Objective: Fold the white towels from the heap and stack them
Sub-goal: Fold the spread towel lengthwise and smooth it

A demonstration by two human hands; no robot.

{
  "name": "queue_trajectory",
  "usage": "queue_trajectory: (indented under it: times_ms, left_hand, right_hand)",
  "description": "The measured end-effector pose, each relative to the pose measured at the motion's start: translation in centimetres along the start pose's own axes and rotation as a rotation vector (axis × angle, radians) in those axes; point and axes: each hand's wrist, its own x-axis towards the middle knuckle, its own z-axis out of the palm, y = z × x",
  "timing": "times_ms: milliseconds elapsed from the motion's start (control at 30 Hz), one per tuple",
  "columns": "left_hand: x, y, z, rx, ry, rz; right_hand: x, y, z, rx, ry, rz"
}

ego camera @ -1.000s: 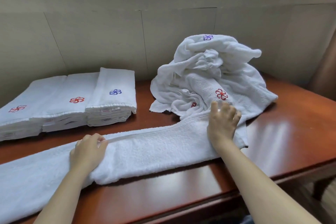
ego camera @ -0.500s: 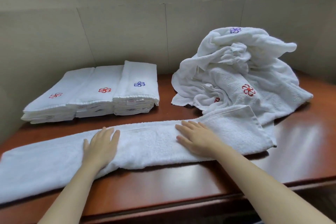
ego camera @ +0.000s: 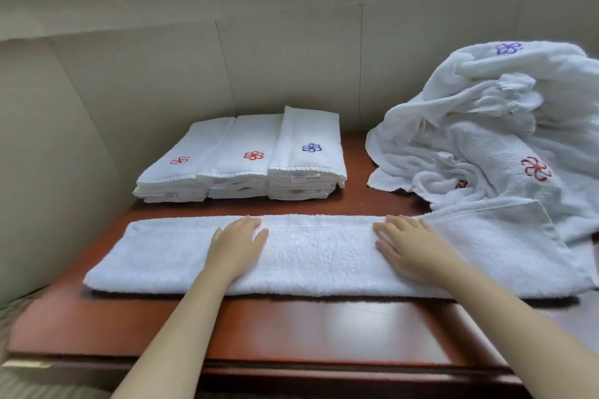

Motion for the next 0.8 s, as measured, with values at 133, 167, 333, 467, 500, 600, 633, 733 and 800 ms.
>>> queue_trajectory:
  times_ms: [133,167,333,467,500,600,633,733,800]
  left_hand:
    - [-0.7,-2.6,-1.0,0.077,-0.013,-0.162]
    - [-0.9,-3.3,-1.2,0.082,-0.021,-0.181]
    - [-2.6,-7.1,-2.5,-0.040,0.093,-0.223]
    - [-4.7,-11.9,-4.2,0.043,0.202,-0.435]
    - [-5.2,-13.1,-4.6,0.063,0.220,-0.494]
    - [-6.6,-15.3,-5.2,0.054,0.265,-0.685]
    - [-6.8,-15.6,-5.3,0.055,0.282,-0.730]
    - [-6.7,-16.1,-5.6,-0.015,0.331,-0.832]
    - [-6.1,-16.1,-6.1,-0.148,0.323,-0.914]
  right_hand:
    - [1.4,-4.7,-0.2,0.064,-0.003,-0.122]
    - [1.7,-6.0,-0.2,0.073,-0.002,-0.166]
    - [3.2,-11.7,0.8,0.103,0.009,-0.309]
    - [3.7,-14.1,2.1,0.100,-0.083,-0.319]
    - [3.8,-14.2,2.2,0.100,-0.084,-0.309]
    - [4.0,-14.3,2.5,0.094,-0.084,-0.298]
    - [4.0,-14.3,2.6,0.092,-0.083,-0.295]
    - [4.0,-14.4,2.7,0.091,-0.075,-0.288]
    - [3.9,-14.5,2.7,0.101,-0.066,-0.283]
